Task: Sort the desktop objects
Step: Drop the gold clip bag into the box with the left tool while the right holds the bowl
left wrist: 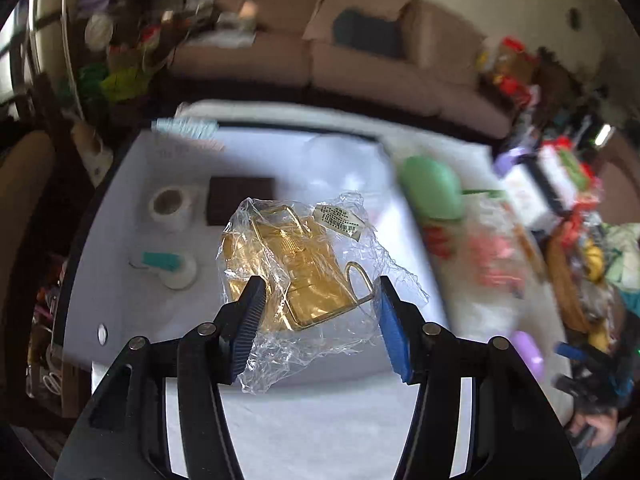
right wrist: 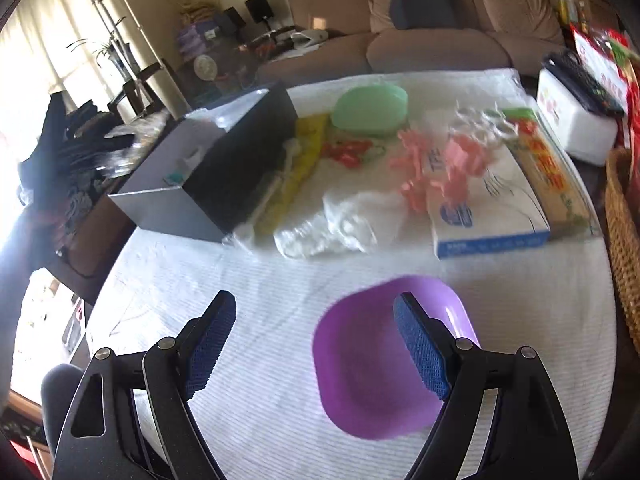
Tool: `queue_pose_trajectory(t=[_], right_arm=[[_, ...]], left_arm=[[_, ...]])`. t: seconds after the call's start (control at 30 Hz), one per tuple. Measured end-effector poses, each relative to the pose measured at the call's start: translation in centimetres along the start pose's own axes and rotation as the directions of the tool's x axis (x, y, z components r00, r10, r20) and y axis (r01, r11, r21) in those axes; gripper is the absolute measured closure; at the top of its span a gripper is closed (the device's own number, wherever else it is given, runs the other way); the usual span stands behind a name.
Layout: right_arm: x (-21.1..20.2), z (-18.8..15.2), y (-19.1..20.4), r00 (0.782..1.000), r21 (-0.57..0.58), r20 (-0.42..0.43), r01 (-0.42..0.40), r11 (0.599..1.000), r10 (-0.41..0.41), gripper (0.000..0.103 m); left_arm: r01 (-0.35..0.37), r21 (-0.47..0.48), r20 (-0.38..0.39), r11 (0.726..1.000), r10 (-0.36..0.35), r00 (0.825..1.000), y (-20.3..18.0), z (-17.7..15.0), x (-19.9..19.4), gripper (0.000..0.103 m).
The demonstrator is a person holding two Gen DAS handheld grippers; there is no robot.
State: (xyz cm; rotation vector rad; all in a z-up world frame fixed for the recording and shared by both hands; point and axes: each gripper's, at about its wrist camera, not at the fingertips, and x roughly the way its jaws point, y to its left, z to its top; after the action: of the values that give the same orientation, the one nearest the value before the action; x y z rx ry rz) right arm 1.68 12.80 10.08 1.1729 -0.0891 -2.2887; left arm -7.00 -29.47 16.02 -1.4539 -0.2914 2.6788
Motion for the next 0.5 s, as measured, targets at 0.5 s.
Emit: queue_pose_trajectory(t=[0.5], right_arm=[[2.3,0.9,-0.4,0.999,-0.004,-0.038,0.017,1.000,-0.017,0.019]], left_arm=[[-0.171,-0.037,-0.318,0.985,0.150,0.936,5.4,4.2,11.7,0.035]])
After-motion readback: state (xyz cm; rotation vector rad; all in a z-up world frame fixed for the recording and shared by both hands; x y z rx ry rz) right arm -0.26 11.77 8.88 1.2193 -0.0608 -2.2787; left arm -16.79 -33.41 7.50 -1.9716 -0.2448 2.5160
